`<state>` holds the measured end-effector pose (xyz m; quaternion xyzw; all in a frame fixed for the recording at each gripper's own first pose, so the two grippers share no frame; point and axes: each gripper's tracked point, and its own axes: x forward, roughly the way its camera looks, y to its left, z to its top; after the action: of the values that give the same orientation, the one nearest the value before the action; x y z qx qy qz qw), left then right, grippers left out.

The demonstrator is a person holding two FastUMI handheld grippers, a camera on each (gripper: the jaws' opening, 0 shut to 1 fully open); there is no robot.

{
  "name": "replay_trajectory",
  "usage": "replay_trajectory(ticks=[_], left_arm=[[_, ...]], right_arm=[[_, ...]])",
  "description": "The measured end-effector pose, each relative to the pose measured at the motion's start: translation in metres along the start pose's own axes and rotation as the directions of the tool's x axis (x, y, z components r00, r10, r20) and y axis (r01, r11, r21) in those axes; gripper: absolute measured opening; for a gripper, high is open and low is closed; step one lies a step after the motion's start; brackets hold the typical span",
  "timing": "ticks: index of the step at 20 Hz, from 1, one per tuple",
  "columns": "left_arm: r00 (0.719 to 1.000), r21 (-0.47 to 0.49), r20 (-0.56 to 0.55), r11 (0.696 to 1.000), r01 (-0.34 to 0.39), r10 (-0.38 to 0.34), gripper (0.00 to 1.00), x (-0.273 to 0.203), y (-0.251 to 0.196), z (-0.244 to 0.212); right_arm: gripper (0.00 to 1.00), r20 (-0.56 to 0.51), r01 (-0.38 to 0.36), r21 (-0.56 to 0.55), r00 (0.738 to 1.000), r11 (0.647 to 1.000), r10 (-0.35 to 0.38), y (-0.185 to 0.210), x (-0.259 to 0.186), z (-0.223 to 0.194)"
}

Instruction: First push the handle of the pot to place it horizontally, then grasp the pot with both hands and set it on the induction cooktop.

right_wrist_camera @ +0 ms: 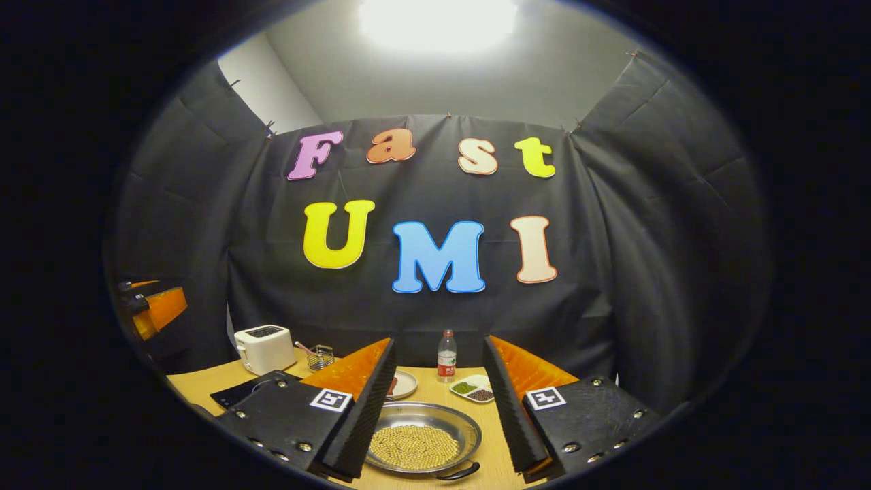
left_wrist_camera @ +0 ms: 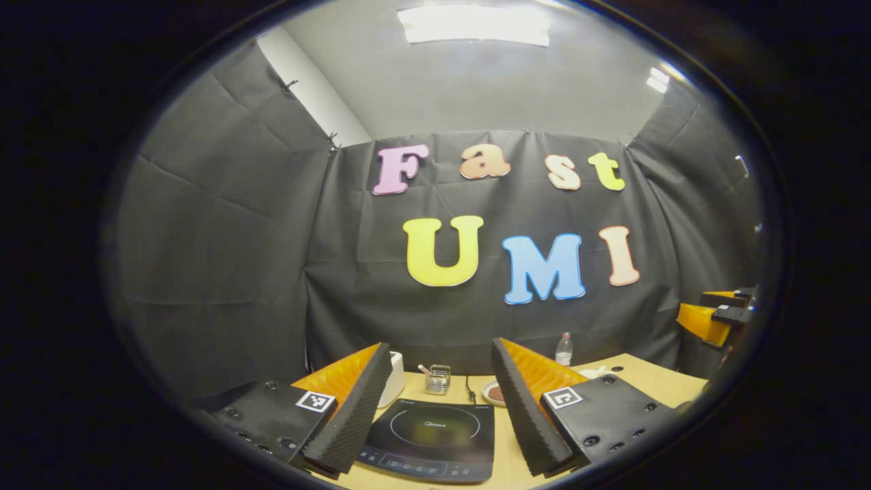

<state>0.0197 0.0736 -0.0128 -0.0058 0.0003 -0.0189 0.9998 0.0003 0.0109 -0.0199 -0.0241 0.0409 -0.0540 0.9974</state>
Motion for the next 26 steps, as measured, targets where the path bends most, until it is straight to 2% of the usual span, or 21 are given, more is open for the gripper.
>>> replay_trajectory(ticks=[1,2,4,5,6,7,8,9,10,11,15,18,21,23,26], left_arm=[[1.000,-0.001,0.000,1.000,0.003,-0.003,0.96,0.000,0.005,0.000],[1.000,-0.002,0.003,1.000,0.007,-0.007,0.99,0.001,0.009,-0.002],[1.000,0.003,0.002,1.000,0.007,-0.007,0.99,0.000,0.016,-0.003],[1.000,0.007,0.004,1.000,0.006,-0.006,0.99,0.000,0.018,-0.002],[1.000,0.009,0.010,1.000,0.005,-0.005,0.99,0.000,0.018,0.001],[1.000,0.008,0.017,1.000,0.007,-0.007,0.99,0.000,0.017,0.003],[1.000,0.008,0.020,1.000,0.006,-0.007,0.95,0.000,0.016,0.002],[1.000,0.011,0.019,1.000,0.002,-0.003,0.95,0.002,0.014,0.001],[1.000,0.011,0.014,1.000,-0.003,0.003,0.95,0.005,0.014,-0.004],[1.000,0.009,0.007,1.000,-0.011,0.011,0.92,0.008,0.012,-0.007],[0.999,0.007,0.001,0.999,-0.042,0.042,0.99,0.022,-0.002,-0.009],[0.998,0.020,-0.002,0.998,-0.064,0.064,0.99,0.031,-0.014,-0.009],[0.997,0.031,-0.001,0.996,-0.083,0.083,0.99,0.037,-0.025,-0.007],[0.995,0.040,-0.009,0.995,-0.096,0.097,0.99,0.040,-0.030,-0.010],[0.993,0.051,-0.023,0.992,-0.113,0.114,0.99,0.045,-0.038,-0.016]], right_arm=[[0.61,0.000,0.004,0.003,1.000,1.000,-0.004,0.000,-0.001,0.000],[0.56,-0.011,0.000,0.006,1.000,1.000,0.000,0.006,-0.002,-0.005],[0.55,-0.030,0.001,0.002,1.000,1.000,-0.001,0.007,-0.004,-0.008],[0.33,-0.043,-0.027,0.009,0.999,1.000,0.027,0.016,-0.003,-0.012],[0.28,-0.066,-0.050,0.004,0.997,0.999,0.050,0.021,-0.007,-0.019],[0.27,-0.085,-0.045,-0.025,0.995,0.999,0.043,0.019,-0.007,-0.025],[0.29,-0.085,-0.007,-0.046,0.996,0.999,0.003,0.008,-0.011,-0.024],[0.04,-0.095,-0.033,-0.047,0.995,0.998,0.028,0.005,-0.005,-0.026],[0.05,-0.115,-0.073,-0.034,0.991,0.997,0.068,0.015,0.003,-0.034],[0.01,-0.137,-0.103,-0.031,0.986,0.994,0.097,0.020,0.004,-0.042],[0.01,-0.239,-0.229,-0.042,0.948,0.973,0.212,0.025,0.014,-0.072],[0.01,-0.339,-0.351,-0.004,0.881,0.936,0.329,0.038,0.014,-0.106],[0.01,-0.431,-0.467,0.033,0.791,0.884,0.434,0.051,0.007,-0.139],[0.01,-0.479,-0.547,0.055,0.719,0.835,0.503,0.061,0.001,-0.156],[0.01,-0.545,-0.636,0.042,0.631,0.770,0.551,0.068,-0.011,-0.185]])
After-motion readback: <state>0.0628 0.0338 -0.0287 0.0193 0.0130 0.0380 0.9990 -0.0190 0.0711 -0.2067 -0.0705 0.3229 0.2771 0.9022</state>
